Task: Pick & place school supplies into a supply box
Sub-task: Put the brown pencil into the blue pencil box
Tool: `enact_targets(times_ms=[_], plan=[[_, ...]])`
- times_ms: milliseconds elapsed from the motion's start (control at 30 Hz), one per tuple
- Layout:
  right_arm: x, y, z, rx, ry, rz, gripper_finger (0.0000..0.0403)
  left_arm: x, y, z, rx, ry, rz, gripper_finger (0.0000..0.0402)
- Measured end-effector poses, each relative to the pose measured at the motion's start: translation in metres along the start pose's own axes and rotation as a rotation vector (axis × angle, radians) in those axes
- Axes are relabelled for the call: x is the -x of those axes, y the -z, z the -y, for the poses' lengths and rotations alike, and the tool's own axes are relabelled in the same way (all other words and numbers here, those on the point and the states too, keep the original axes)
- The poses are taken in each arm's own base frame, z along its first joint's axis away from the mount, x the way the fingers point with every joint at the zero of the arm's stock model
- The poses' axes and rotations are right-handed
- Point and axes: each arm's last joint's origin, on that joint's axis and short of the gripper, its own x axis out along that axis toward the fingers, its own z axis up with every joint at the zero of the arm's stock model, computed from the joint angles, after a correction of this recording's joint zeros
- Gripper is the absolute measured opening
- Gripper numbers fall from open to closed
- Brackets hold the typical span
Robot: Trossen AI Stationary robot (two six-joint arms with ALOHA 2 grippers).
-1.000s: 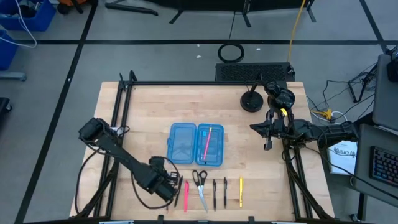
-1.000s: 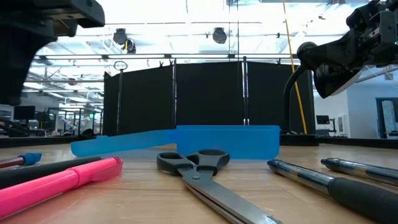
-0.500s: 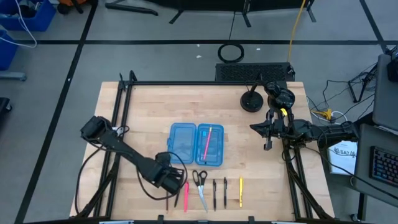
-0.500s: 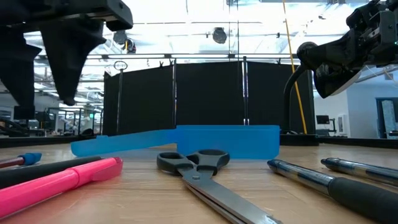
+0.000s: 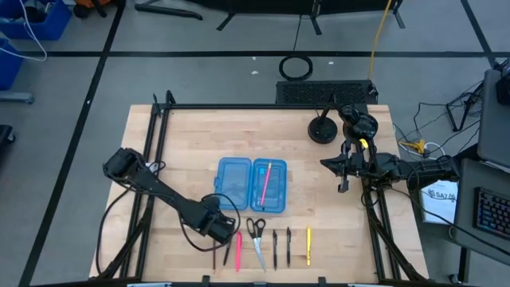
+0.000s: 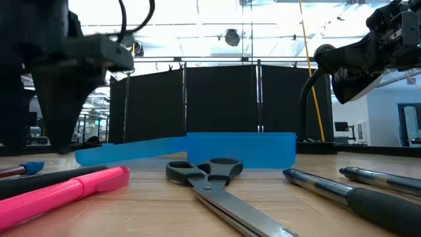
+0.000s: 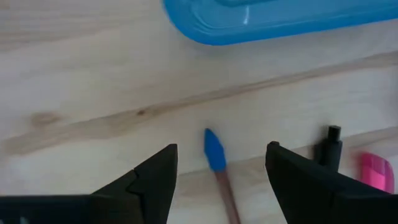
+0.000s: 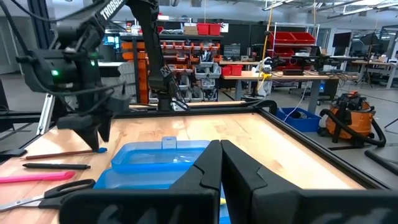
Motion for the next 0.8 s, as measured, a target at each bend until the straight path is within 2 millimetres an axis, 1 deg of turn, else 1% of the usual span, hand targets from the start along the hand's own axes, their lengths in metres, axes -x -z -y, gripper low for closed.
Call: enact_targets(times_ms=[133,233,400,467,567,800], plan=[[0.0,0.0,0.0,-0.002,0.0,0.001,0.0,-0.014,-0.002,-0.003,-0.01,0.029,-0.053,0.0243],[0.0,0.0,0.0,-0.002,0.0,0.001,0.0,-0.019,-0.002,-0.007,-0.007,0.039,-0.063,0.0243],[0.0,0.0,0.0,-0.001,0.0,0.001,0.0,-0.023,-0.002,-0.011,-0.01,0.023,-0.062,0.0243],[0.0,0.0,0.0,0.0,0.0,0.0,0.0,-0.023,-0.002,-0.011,-0.019,0.021,-0.058,0.0237],[0.0,0.0,0.0,0.0,0.0,0.0,0.0,-0.024,-0.002,-0.012,-0.029,0.016,-0.053,0.0208],[0.0,0.0,0.0,0.0,0.0,0.001,0.0,-0.024,-0.003,-0.013,-0.095,0.008,-0.048,0.0103]])
